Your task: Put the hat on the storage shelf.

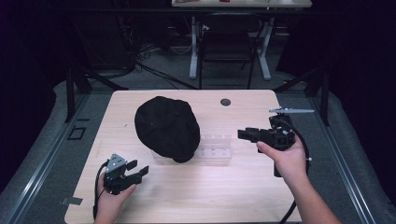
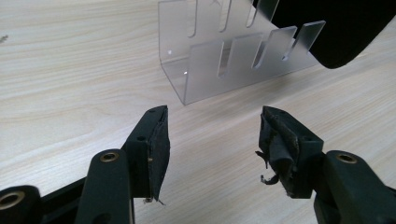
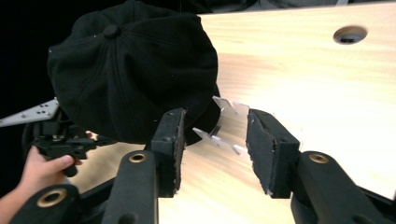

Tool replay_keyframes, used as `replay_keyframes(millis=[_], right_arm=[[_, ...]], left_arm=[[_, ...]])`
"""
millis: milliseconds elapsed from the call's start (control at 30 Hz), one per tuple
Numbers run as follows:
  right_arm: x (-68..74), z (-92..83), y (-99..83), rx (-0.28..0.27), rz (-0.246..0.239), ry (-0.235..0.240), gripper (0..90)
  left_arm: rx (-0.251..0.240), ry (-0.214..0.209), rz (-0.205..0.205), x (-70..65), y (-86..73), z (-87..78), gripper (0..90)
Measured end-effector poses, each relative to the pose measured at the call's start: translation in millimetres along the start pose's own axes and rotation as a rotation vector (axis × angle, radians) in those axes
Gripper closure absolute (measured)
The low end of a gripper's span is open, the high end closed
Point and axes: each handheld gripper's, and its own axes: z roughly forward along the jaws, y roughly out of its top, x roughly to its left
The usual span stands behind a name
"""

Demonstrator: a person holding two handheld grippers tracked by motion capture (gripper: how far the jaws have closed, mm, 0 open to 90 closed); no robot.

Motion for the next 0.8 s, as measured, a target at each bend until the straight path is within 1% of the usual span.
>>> replay_keyframes(millis=[33, 133, 233, 400, 500, 533, 567, 600, 667, 767, 800], right_arm=[[-0.1, -0.4, -3.2, 0.006, -0.009, -0.004, 56.0], [-0.6, 1.0, -15.6, -0.004, -0.047, -0.055, 53.7], [-2.1, 2.6, -25.9, -0.003, -0.067, -0.101, 52.4], [-9.0, 4.3, -45.1, -0.033, -0.081, -0.173, 50.9], [-14.5, 7.5, -56.8, -0.031, -0.072, -0.193, 50.1], [-16.0, 9.0, -61.4, -0.028, -0.078, -0.205, 50.0], [-17.7, 10.6, -67.1, -0.027, -0.100, -0.231, 50.0], [-18.9, 11.6, -71.7, -0.029, -0.109, -0.245, 50.0], [-21.6, 13.4, -80.5, -0.036, -0.124, -0.265, 50.0], [-26.4, 16.7, -93.9, -0.042, -0.123, -0.275, 49.7], [-27.3, 17.4, -97.1, -0.038, -0.126, -0.286, 49.7]], left_arm=[[0.004, -0.004, -0.002, 0.4, -0.3, 0.4, 43.3], [0.007, -0.005, -0.004, 1.3, -1.1, 1.4, 43.3], [0.006, -0.002, -0.008, 1.7, -1.3, 1.7, 43.3], [0.015, -0.012, -0.011, 2.1, -1.9, 2.9, 43.3], [0.015, -0.009, -0.013, 2.8, -2.0, 3.4, 43.3], [0.024, -0.010, -0.012, 3.4, -1.6, 2.4, 43.3], [0.016, -0.005, -0.014, 3.4, -1.9, 2.7, 43.3], [0.011, -0.008, -0.017, 3.7, -2.0, 2.9, 43.3], [0.011, -0.007, -0.018, 4.6, -2.1, 2.5, 43.3], [0.012, -0.004, -0.020, 5.2, -2.1, 2.2, 43.3], [0.012, -0.003, -0.020, 5.3, -2.2, 2.2, 43.3]])
